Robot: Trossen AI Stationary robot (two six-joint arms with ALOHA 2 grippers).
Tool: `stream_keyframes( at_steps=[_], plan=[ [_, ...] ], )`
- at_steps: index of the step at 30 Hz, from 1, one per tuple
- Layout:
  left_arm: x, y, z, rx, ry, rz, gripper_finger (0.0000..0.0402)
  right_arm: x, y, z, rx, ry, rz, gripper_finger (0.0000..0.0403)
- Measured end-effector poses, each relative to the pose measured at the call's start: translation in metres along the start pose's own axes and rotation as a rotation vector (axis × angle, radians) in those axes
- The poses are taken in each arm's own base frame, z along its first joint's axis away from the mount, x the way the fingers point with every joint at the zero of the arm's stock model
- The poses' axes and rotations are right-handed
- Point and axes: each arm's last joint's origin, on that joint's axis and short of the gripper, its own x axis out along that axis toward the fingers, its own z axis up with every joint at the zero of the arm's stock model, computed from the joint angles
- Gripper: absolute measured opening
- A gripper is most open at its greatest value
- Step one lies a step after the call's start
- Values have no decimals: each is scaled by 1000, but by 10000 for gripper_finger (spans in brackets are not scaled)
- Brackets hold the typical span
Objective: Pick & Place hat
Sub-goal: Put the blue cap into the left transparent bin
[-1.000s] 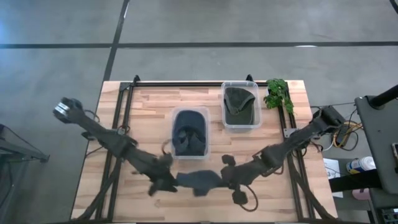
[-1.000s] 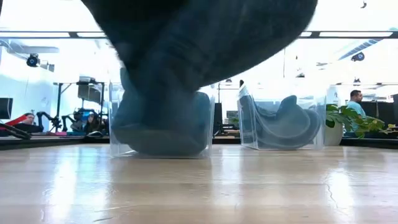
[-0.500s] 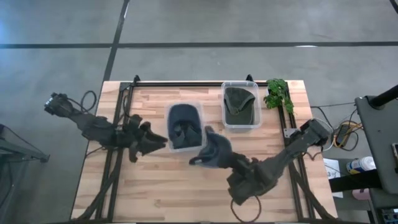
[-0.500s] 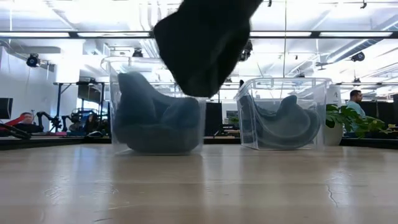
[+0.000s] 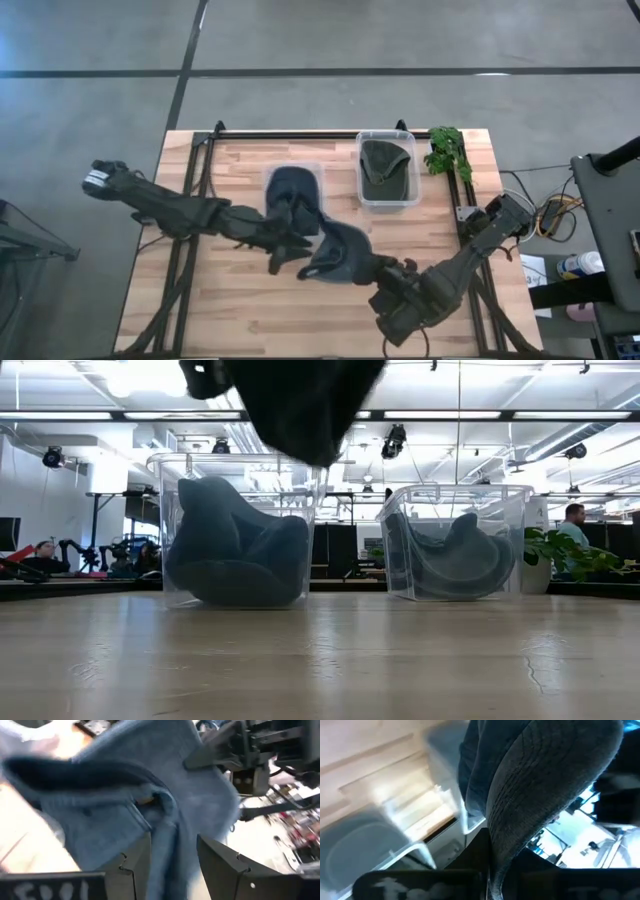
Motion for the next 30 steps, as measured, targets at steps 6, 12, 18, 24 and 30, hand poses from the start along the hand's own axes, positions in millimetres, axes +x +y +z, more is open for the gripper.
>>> stream_keyframes(
  at_steps=[6,12,18,24,30],
  plan=[
    [33,9,6,42,118,-58,153,-9,-9,5,59,-1,-102,15],
    [51,6,8,49,185,-101,153,-4,-6,9,38,11,-117,15],
    [42,4,12,102,256,-21,153,7,-1,9,69,61,-123,15],
    [7,-4,25,117,244,66,153,8,-2,7,108,110,-167,15],
    [-39,-15,43,122,113,51,153,11,-3,6,268,110,-180,15]
  ],
)
